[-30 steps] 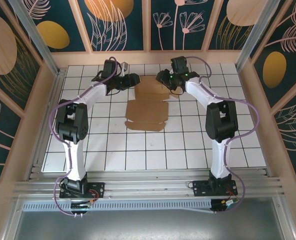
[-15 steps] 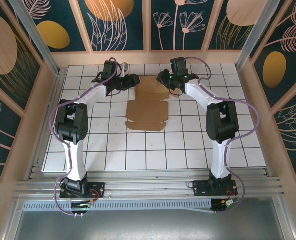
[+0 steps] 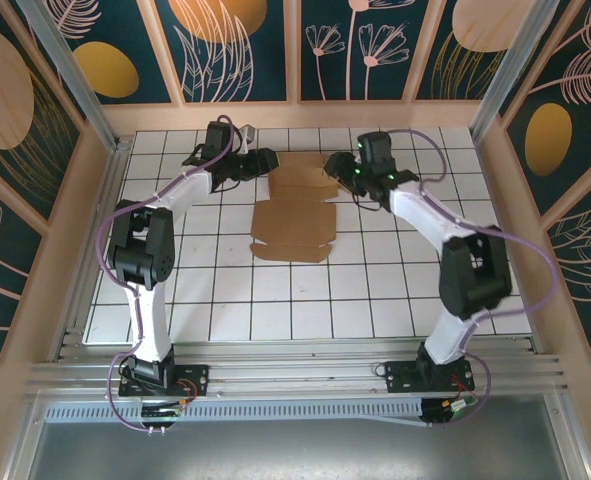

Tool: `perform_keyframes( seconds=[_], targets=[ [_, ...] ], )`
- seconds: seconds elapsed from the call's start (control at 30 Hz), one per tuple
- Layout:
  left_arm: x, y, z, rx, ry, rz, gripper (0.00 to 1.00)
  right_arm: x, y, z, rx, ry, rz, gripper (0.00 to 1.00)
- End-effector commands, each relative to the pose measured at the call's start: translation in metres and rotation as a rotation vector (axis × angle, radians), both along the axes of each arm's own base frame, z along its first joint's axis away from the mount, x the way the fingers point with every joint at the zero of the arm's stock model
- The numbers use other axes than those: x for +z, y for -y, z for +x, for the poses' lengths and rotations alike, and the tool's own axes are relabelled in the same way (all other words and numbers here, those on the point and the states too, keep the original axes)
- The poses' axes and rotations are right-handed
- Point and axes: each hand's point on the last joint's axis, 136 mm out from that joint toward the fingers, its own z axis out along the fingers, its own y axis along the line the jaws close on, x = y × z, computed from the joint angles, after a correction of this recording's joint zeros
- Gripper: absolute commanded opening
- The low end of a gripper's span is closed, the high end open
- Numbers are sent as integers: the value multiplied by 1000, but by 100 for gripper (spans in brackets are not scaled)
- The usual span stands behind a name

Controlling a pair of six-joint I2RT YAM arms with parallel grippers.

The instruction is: Fold the paper box

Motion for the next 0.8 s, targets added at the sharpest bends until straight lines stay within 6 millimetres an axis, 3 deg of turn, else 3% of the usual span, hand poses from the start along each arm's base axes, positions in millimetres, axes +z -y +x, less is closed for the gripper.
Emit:
perform_keyframes(
  seconds=[0.0,0.13,0.33,0.47,0.67,0.77],
  targets=[
    [3,-5,-7,-4,-7,27,54,-7,29,0,-115,48,64,54],
    [2,-5,-7,-5,-4,31,54,-39,17,5,-64,17,122,54],
    [5,-7,-7,-3,6,43,54,-76,7,38,-93,11,119,48],
    [3,-7,-7,-4,6,56,54,-94,4,55,-128,25,56,47],
    [4,-7,-7,-6,9,54,54,-116,2,67,-155,62,66,46],
    [2,-7,-7,-9,4,51,54,-120,-5,72,-141,77,66,40]
  ],
)
